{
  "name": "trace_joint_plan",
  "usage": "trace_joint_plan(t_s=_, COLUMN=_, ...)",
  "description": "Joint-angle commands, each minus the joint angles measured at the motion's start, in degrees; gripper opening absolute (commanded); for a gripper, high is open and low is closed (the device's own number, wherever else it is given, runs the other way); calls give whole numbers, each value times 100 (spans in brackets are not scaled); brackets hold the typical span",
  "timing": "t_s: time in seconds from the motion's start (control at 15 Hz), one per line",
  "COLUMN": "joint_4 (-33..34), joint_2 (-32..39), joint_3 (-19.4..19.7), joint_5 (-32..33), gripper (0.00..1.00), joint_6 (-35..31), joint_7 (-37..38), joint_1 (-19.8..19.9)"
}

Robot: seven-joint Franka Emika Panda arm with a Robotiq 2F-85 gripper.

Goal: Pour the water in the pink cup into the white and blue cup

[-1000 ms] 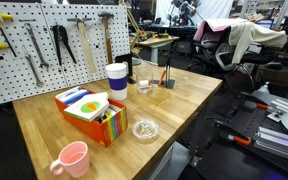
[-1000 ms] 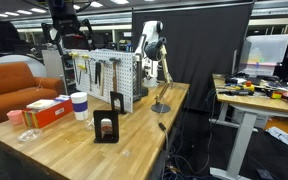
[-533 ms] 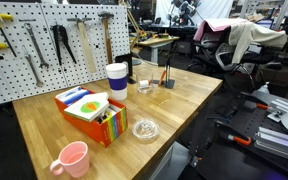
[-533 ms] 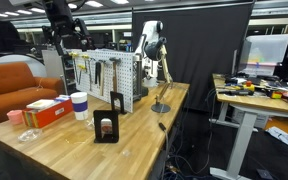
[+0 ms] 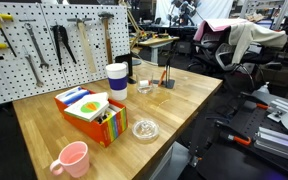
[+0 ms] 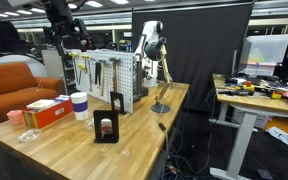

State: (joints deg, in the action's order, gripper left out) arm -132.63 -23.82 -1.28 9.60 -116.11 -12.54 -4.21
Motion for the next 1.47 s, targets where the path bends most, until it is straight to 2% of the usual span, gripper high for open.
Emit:
trace_joint_plan(t_s=0.0, joint_4=-7, joint_2=-3, joint_3=6, joint_5=-41, gripper=100, joint_6=-36, joint_7=-10, joint_1=-10)
trace_joint_plan(t_s=0.47, joint_4=-141, joint_2=-17, joint_3=5, joint_5=191, gripper=100, joint_6=-679, joint_7=-206, joint_1=17)
trace_joint_plan(t_s=0.53, joint_4=-53, joint_2=8, joint_3=-1, joint_5=45, gripper=100, joint_6=-443, joint_7=-112, joint_1=-7)
trace_joint_plan(t_s=1.0, joint_4=-102, joint_2=5, joint_3=-14, joint_5=196, gripper=100, joint_6=-592, joint_7=-141, joint_1=14)
trace_joint_plan(t_s=1.4, joint_4=-184, joint_2=6, joint_3=129, joint_5=128, gripper=100, joint_6=-1055, joint_7=-847, joint_1=-89)
